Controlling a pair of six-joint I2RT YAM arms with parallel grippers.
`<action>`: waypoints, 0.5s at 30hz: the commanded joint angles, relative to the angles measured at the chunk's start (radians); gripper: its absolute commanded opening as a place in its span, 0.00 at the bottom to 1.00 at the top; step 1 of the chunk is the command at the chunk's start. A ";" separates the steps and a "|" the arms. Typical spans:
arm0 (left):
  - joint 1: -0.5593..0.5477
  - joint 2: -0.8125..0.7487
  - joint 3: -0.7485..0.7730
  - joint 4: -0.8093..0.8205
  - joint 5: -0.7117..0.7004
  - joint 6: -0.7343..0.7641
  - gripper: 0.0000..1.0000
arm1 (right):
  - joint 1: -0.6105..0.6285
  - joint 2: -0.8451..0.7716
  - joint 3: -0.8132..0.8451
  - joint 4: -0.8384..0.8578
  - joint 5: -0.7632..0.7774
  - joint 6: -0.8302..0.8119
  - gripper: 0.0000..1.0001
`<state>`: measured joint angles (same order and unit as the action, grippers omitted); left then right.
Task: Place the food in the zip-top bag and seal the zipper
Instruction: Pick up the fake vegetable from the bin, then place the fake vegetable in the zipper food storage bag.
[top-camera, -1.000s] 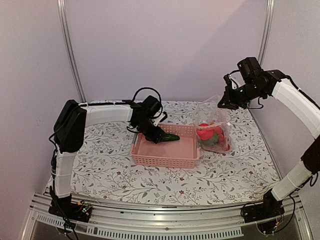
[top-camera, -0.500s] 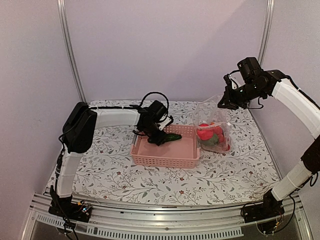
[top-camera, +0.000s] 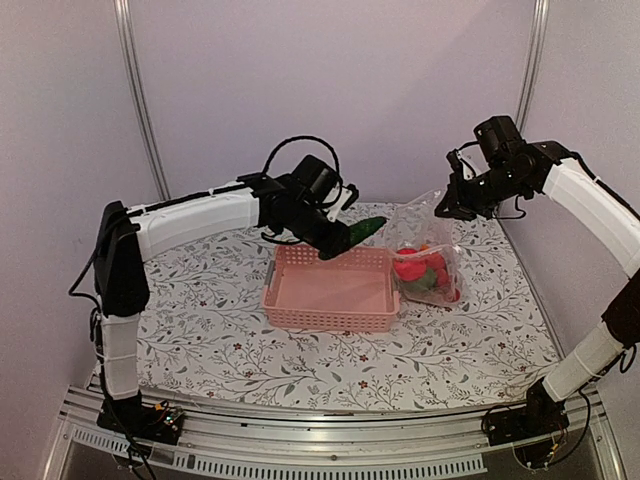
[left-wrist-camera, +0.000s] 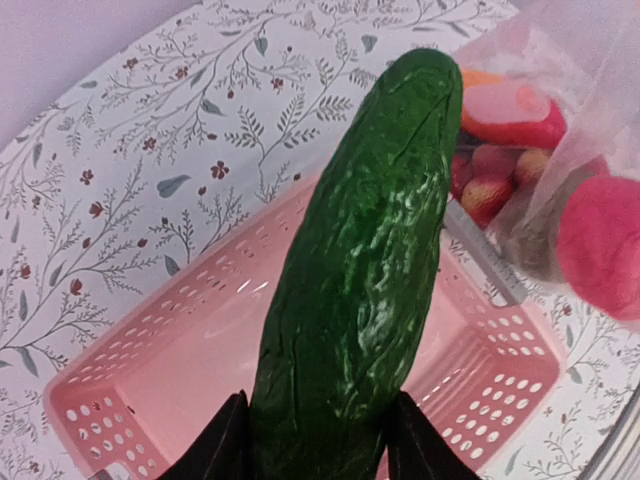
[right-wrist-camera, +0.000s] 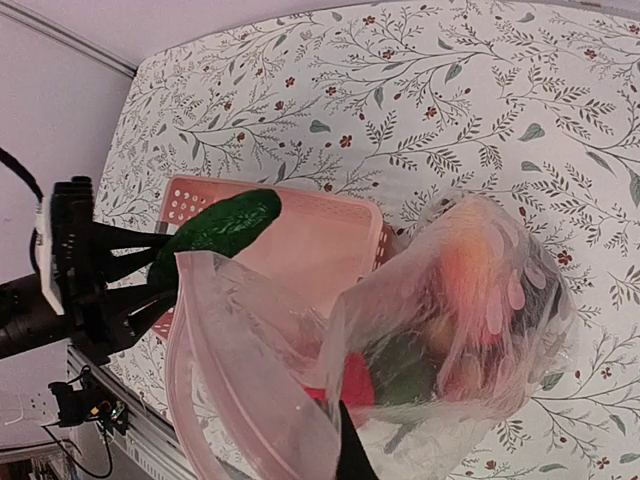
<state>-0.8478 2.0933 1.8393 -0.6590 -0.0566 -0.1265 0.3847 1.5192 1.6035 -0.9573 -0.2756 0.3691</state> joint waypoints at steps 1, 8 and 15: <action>0.003 -0.094 0.070 -0.054 0.068 -0.155 0.42 | -0.006 -0.007 -0.023 0.023 -0.003 -0.007 0.00; -0.027 -0.168 0.157 -0.108 0.119 -0.128 0.40 | -0.007 0.001 -0.016 0.023 -0.001 -0.012 0.00; -0.109 -0.135 0.277 -0.234 0.094 0.017 0.38 | -0.007 0.006 -0.005 0.025 -0.007 -0.018 0.00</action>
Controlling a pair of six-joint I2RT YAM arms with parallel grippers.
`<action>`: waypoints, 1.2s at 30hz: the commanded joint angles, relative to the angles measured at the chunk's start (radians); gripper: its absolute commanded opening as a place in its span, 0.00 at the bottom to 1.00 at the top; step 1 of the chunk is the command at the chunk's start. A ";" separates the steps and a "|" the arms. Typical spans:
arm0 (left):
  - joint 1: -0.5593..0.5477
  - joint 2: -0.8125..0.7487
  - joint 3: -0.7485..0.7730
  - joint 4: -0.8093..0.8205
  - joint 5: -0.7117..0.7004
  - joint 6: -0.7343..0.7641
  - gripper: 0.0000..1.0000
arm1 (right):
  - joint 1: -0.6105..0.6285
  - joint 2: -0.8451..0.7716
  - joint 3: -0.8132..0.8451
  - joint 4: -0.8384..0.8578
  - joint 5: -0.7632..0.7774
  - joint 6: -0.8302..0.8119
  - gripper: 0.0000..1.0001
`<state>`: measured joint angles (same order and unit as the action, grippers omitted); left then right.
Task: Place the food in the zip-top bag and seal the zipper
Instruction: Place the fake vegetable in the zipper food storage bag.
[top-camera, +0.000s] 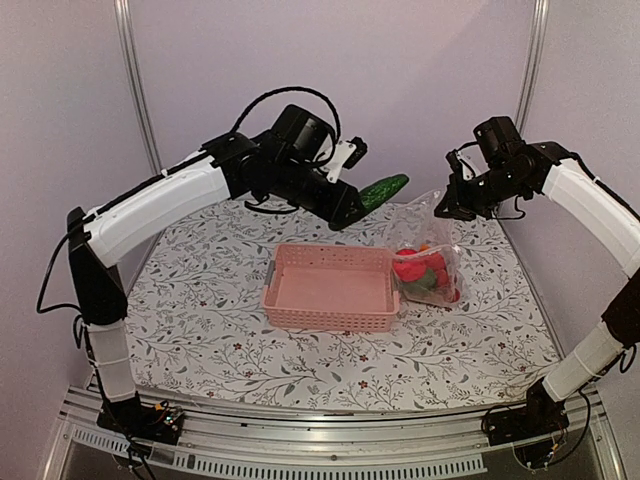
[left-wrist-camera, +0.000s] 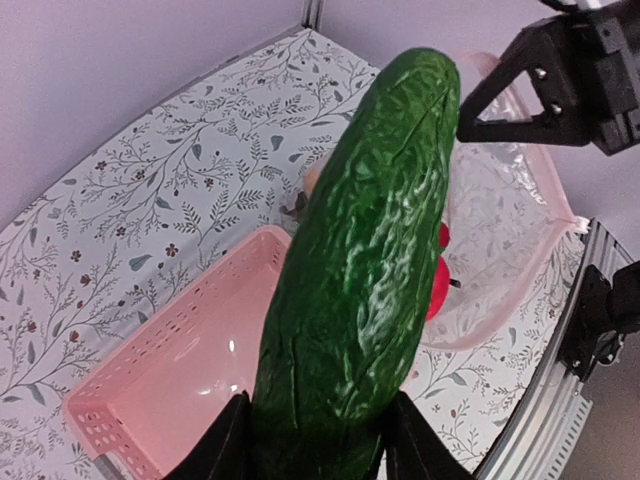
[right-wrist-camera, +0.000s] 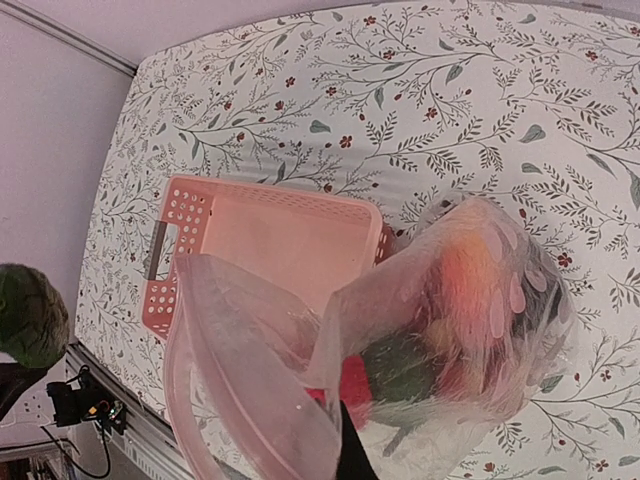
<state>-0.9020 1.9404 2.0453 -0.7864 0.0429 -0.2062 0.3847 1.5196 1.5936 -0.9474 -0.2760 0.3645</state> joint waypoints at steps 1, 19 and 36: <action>-0.063 0.018 0.068 -0.108 -0.019 0.111 0.37 | -0.007 0.005 0.006 0.015 -0.009 -0.013 0.00; -0.110 0.249 0.415 -0.188 0.098 -0.009 0.34 | -0.007 0.019 0.063 -0.023 -0.008 -0.030 0.00; -0.070 0.252 0.333 -0.269 0.240 -0.175 0.31 | -0.002 0.017 0.072 -0.046 0.046 -0.034 0.00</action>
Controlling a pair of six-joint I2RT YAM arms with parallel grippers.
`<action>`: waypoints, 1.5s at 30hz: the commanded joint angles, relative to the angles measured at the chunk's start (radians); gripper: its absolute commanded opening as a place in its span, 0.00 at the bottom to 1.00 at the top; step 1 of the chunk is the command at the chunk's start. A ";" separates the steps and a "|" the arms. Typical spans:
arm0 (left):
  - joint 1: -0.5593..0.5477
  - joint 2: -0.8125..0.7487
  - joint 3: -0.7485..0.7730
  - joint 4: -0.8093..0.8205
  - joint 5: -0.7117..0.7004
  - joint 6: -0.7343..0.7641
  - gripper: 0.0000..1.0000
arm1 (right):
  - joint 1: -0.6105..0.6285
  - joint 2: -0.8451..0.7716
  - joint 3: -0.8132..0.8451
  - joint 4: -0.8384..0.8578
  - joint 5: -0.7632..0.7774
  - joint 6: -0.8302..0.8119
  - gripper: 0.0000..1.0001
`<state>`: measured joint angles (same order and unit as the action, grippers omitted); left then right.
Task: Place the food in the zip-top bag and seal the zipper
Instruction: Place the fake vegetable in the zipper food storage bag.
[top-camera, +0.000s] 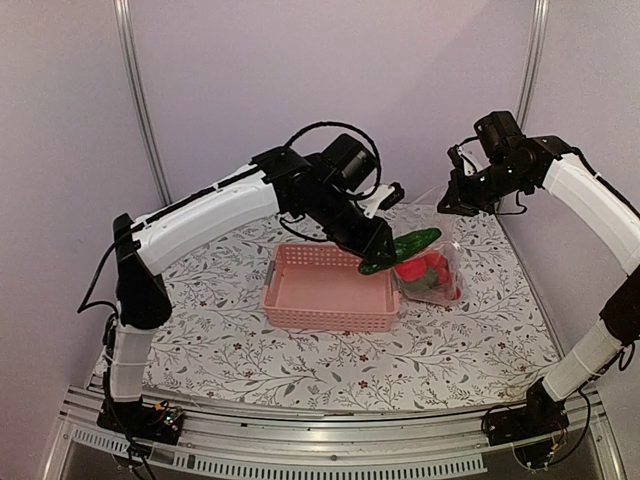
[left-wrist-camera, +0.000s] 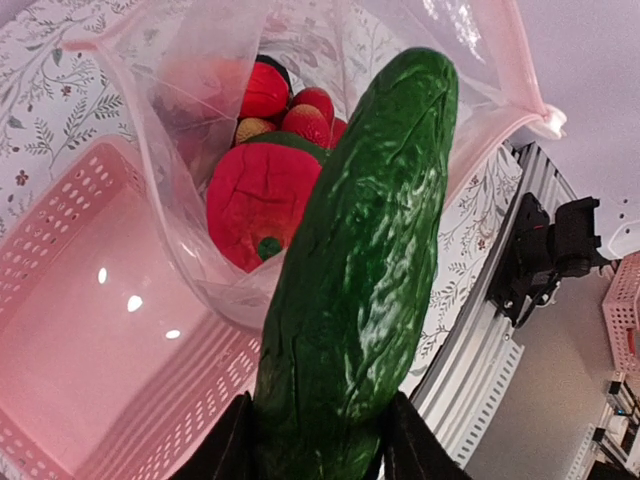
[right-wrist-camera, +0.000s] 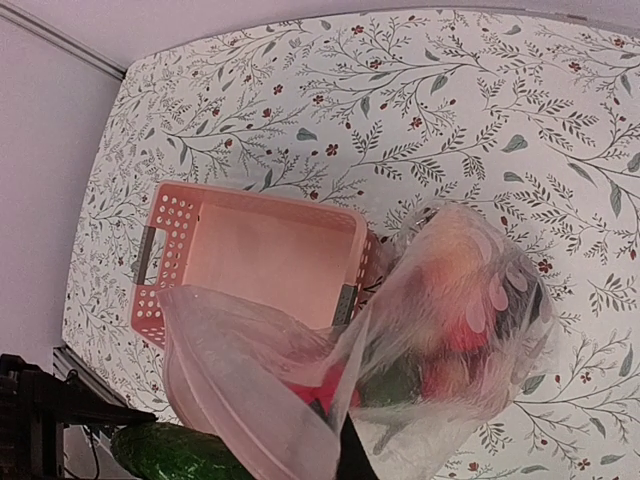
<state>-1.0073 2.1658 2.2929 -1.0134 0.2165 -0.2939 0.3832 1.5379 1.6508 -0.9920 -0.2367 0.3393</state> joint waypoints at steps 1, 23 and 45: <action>0.047 0.047 0.115 -0.042 0.095 -0.118 0.30 | 0.005 -0.002 0.012 0.000 0.007 -0.011 0.00; 0.170 0.159 0.147 0.107 0.514 -0.338 0.39 | 0.037 0.004 0.040 -0.009 0.073 -0.029 0.00; 0.211 -0.129 -0.065 0.558 0.274 -0.284 1.00 | 0.048 -0.045 0.008 0.005 -0.012 -0.027 0.00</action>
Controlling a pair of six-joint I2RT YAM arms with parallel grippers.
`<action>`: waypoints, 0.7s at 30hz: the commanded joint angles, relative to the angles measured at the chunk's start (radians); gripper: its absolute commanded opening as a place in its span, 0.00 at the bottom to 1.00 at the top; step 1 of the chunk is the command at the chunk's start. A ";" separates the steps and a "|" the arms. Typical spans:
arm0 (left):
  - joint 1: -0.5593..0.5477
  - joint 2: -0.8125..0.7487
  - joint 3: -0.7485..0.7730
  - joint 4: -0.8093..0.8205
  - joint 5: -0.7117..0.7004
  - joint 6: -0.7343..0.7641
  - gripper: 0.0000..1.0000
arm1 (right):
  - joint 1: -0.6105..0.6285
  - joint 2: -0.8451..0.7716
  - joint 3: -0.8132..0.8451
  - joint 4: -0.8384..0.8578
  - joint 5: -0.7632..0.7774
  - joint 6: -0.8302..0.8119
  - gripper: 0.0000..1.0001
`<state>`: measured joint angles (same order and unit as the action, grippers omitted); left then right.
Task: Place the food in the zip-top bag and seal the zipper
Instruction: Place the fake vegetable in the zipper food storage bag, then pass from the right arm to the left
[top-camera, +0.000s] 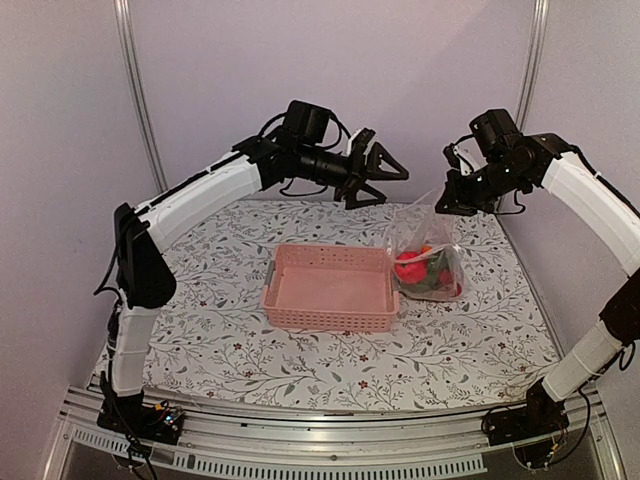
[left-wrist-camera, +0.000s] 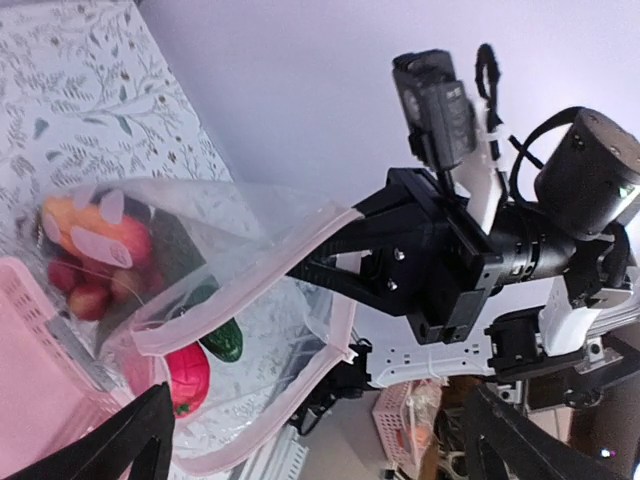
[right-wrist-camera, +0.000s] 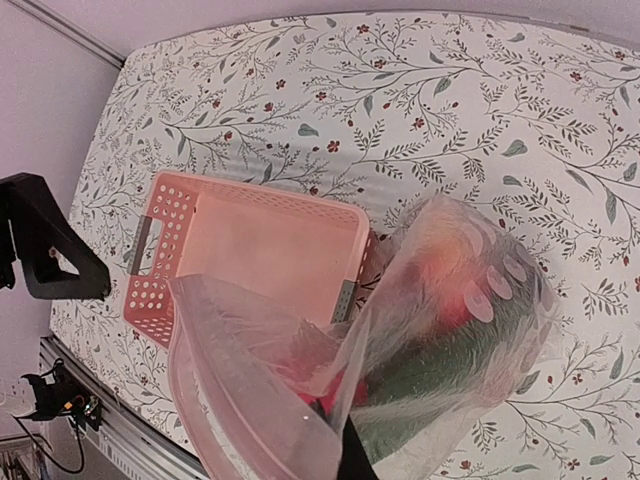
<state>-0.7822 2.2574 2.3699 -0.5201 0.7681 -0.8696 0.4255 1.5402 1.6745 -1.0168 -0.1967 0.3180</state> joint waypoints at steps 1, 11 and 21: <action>-0.030 -0.267 -0.205 0.072 -0.349 0.383 1.00 | 0.006 -0.056 -0.023 0.031 -0.064 -0.008 0.00; -0.313 -0.459 -0.479 0.017 -0.620 1.115 0.98 | 0.007 -0.157 -0.064 -0.034 -0.168 -0.019 0.00; -0.411 -0.355 -0.446 -0.035 -0.610 1.234 0.91 | 0.011 -0.222 -0.142 -0.054 -0.249 -0.053 0.00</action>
<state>-1.1812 1.8500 1.9102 -0.5148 0.1856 0.2863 0.4271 1.3548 1.5532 -1.0798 -0.3828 0.2947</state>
